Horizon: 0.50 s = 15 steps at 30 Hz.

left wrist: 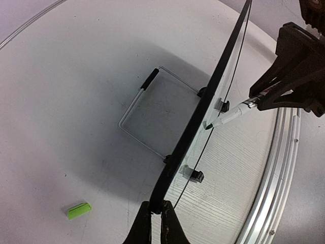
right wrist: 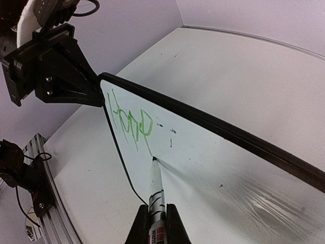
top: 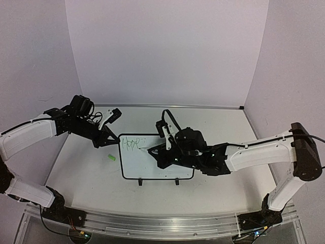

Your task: Write a sentence on the whiteboard

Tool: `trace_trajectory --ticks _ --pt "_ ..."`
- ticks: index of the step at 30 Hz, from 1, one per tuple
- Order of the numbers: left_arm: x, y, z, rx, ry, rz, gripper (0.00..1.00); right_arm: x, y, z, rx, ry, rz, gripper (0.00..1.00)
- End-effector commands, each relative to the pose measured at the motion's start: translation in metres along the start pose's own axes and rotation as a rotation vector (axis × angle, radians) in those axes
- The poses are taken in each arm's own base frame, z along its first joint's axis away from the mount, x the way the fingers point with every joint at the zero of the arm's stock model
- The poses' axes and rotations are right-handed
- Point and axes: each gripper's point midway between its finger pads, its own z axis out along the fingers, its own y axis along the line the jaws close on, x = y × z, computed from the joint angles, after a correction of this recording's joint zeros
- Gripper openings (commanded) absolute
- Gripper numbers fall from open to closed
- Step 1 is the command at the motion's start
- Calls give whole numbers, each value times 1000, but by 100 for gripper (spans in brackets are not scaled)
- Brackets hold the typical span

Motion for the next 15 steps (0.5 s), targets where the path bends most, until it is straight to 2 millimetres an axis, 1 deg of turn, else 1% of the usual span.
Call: trace_trajectory --ticks 1,5,10,12,15 --pt "-4 2 -5 -35 -1 35 0 -20 -20 -15 100 -67 0 0" --pt "-4 2 -5 -36 -1 35 0 -21 -20 -17 99 -74 2 0" --pt "-4 2 -5 -35 0 35 0 -18 -16 -14 78 -60 -3 0" --pt "-4 2 -5 -37 0 36 0 -19 -11 -14 49 -59 -10 0" --pt "-4 2 -5 -38 0 35 0 -23 2 -20 -25 -64 -37 0"
